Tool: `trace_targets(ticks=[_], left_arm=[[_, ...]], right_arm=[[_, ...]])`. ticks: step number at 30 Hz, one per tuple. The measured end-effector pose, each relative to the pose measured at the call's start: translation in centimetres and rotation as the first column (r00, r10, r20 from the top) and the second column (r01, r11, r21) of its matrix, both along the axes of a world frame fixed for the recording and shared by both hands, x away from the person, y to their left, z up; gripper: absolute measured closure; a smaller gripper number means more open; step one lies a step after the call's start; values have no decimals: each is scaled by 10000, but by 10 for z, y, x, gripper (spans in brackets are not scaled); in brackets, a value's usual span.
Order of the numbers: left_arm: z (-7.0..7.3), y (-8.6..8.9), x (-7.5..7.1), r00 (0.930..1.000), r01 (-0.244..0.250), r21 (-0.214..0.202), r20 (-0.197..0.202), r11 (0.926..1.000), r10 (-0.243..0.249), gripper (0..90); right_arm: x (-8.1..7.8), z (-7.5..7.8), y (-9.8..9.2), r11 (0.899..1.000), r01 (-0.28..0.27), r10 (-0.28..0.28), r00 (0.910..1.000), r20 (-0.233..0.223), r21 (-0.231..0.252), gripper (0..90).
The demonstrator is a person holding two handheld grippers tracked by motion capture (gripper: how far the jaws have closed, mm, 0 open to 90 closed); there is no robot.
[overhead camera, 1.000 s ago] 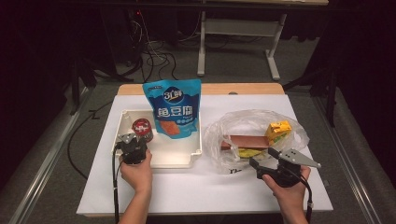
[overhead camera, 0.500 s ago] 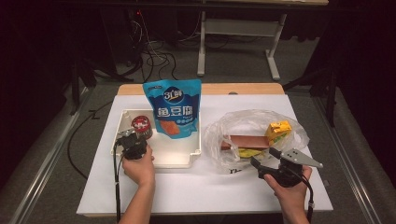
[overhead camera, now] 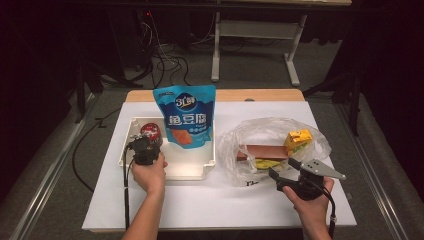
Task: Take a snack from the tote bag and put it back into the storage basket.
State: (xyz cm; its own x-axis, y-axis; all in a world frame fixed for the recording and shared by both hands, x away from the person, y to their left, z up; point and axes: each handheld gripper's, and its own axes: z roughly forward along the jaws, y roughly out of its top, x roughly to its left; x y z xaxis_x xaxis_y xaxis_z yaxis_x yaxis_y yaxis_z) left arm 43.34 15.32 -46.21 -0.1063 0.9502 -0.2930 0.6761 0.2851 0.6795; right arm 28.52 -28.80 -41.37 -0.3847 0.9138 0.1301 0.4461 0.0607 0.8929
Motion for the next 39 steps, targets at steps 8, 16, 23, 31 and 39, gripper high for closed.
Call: trace_targets(ticks=[8, 16, 23, 31, 39], left_arm=[[-2, 6, 8, 9996, -156, -540, -227, 9984, 144, 900], [3, 8, 13, 9995, -327, -353, -12, 9988, 327, 900], [3, 7, 12, 9996, -54, -485, 272, 9988, 68, 900], [10, -3, -4, 9931, 700, -48, 949, 9975, -693, 883], [21, -4, -34, 9658, 1560, 232, 2063, 9875, -1574, 685]], right_arm=[[0, 0, -1, 10000, 24, -24, 10000, 40, 3, 177], [0, 0, -1, 10000, 9, -9, 10000, 44, -15, 177], [0, 0, -2, 10000, 55, -55, 10000, 38, -24, 178], [1, 1, -6, 9999, 163, -163, 9998, 96, -19, 179], [2, 4, -16, 9985, 513, -509, 9984, 246, -181, 185]])
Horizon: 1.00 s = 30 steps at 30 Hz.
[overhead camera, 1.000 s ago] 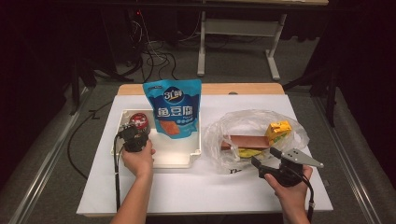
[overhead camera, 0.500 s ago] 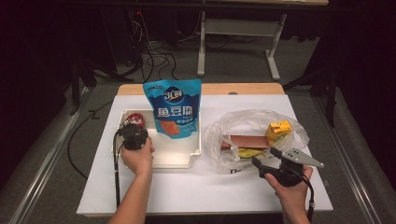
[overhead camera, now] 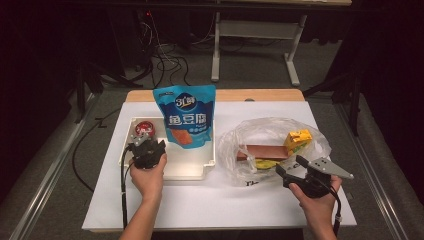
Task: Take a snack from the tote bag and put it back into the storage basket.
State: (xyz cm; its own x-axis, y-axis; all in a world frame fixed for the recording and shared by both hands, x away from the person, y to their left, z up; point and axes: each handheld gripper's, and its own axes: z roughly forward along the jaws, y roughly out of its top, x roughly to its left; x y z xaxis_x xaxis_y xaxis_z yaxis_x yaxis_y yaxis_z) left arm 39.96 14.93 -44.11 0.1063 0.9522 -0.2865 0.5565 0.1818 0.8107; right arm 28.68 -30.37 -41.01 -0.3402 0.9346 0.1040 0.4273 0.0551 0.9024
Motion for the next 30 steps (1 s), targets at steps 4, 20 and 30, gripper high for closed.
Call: trace_targets(ticks=[4, 20, 30], left_arm=[[5, 2, -13, 9980, 555, -96, 303, 9984, -552, 561], [23, 1, -59, 9466, 2653, 77, 1881, 9641, -2620, 300], [19, -2, -62, 9284, 3164, 145, 2007, 9485, -3128, 281]], right_arm=[[2, 0, -2, 9999, 103, -103, 9999, -18, -54, 188], [12, -5, -20, 9967, 707, -712, 9974, -94, -407, 284], [26, -4, -33, 9869, 1501, -1506, 9886, -32, -590, 269]])
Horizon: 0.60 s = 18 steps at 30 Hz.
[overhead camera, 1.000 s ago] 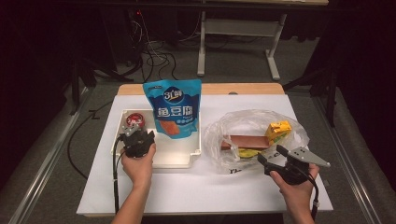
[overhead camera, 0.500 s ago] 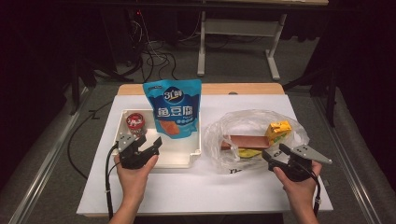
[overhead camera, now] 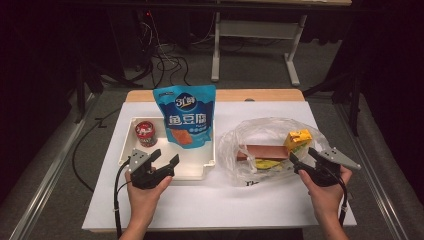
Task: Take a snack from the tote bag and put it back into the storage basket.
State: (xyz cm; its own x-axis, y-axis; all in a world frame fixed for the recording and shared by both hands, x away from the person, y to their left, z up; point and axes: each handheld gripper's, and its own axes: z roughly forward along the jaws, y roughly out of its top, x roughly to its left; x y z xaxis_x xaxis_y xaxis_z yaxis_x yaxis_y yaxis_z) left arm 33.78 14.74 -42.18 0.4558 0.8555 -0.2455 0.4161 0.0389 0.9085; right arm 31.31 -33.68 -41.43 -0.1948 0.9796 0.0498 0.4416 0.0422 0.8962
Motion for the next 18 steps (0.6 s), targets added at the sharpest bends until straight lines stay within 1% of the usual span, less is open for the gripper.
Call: trace_targets(ticks=[2, 4, 6, 10, 15, 18], left_arm=[[0, 0, 0, 10000, 74, -1, -18, 10000, -74, 279], [-1, 0, 0, 9999, 163, -64, -24, 9998, -164, 280], [-1, 0, 0, 9998, 201, -96, -35, 9998, -201, 280], [-1, 0, 0, 9998, 214, -92, -45, 9997, -214, 281], [-2, 1, 0, 9997, 223, -69, -109, 9997, -224, 282], [-2, 0, 1, 9996, 255, -41, -102, 9997, -256, 282]], right_arm=[[5, -1, -1, 9998, 190, -191, 9998, -61, -56, 249], [10, -2, -2, 9996, 261, -260, 9995, -158, 54, 229], [14, -3, -2, 9995, 312, -314, 9992, -244, -65, 218], [21, -5, -6, 9986, 521, -518, 9979, -397, 54, 211], [30, -7, -11, 9981, 606, -602, 9969, -514, 52, 209], [35, -8, -11, 9982, 589, -591, 9966, -565, -62, 199]])
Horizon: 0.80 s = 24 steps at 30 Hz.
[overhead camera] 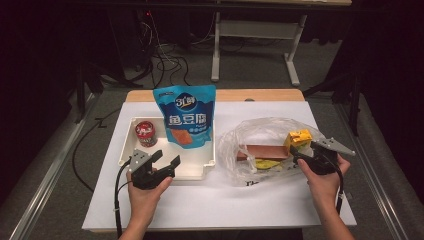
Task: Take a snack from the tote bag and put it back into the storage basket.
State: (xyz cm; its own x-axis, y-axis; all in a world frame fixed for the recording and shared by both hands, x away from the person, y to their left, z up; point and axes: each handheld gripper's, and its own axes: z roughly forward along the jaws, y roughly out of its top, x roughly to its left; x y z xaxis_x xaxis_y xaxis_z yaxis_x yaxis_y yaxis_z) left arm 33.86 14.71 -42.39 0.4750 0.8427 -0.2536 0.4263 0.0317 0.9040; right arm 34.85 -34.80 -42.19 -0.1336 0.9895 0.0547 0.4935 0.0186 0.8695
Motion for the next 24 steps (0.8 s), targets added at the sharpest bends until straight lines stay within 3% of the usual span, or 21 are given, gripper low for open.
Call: trace_targets(ticks=[24], left_arm=[[-2, -1, 0, 10000, 39, 20, -61, 10000, -39, 290]], right_arm=[[15, -7, -3, 9999, -49, 46, 9997, -250, -123, 138]])
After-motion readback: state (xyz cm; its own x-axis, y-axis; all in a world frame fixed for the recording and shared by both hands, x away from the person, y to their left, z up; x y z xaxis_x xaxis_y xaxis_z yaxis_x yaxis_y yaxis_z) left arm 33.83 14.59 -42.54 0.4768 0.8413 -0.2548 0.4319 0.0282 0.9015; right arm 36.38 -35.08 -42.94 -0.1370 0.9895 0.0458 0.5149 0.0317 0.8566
